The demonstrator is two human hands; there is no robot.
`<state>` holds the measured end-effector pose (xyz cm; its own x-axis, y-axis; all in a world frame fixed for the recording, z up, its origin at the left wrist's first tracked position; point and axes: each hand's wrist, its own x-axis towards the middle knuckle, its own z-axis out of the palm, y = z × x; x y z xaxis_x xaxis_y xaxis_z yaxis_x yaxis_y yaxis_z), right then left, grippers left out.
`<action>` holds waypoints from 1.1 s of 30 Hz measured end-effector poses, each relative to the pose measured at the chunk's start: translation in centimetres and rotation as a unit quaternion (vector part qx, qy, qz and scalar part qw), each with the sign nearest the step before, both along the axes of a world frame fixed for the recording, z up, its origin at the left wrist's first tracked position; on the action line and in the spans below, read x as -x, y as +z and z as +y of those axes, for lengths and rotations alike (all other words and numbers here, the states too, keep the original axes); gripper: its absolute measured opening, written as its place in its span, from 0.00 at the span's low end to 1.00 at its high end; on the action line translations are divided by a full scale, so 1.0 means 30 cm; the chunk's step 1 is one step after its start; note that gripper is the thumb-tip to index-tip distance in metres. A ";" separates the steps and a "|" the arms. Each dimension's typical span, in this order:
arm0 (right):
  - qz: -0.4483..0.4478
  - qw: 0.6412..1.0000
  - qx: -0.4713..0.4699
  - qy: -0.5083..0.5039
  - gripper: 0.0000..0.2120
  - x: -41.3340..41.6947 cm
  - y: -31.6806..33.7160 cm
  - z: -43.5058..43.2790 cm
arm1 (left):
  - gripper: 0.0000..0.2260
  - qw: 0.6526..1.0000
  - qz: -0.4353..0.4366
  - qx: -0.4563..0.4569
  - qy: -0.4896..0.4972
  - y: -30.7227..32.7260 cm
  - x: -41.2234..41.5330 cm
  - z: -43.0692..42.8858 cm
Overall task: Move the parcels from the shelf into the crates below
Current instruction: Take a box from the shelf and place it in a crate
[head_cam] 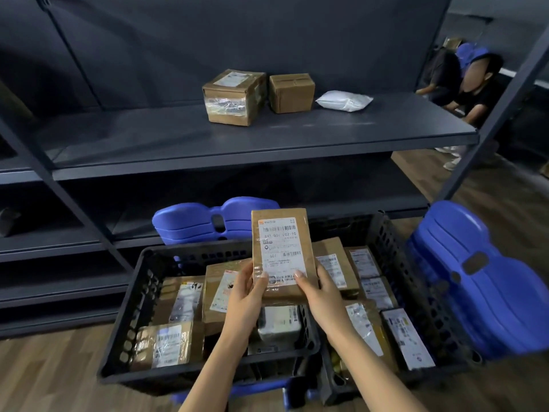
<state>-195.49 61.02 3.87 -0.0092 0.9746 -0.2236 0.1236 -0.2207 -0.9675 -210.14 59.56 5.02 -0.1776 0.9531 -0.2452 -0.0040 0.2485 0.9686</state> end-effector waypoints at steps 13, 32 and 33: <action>-0.025 0.993 -0.026 -0.110 0.22 -0.426 -0.074 0.006 | 0.12 0.996 0.066 0.010 -0.063 -0.103 -0.443 0.097; -0.063 0.996 0.024 -0.054 0.28 -0.923 -0.366 0.297 | 0.12 0.983 0.168 0.071 -0.033 -0.399 -0.962 0.347; -0.064 0.996 0.026 -0.051 0.27 -0.926 -0.386 0.309 | 0.14 0.981 0.173 0.077 -0.030 -0.420 -0.965 0.359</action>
<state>-167.70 70.29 -7.71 0.1204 0.9561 -0.2673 0.2190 -0.2882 -0.9322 -181.17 70.33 -7.56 -0.2210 0.9206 -0.3219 0.3377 0.3819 0.8603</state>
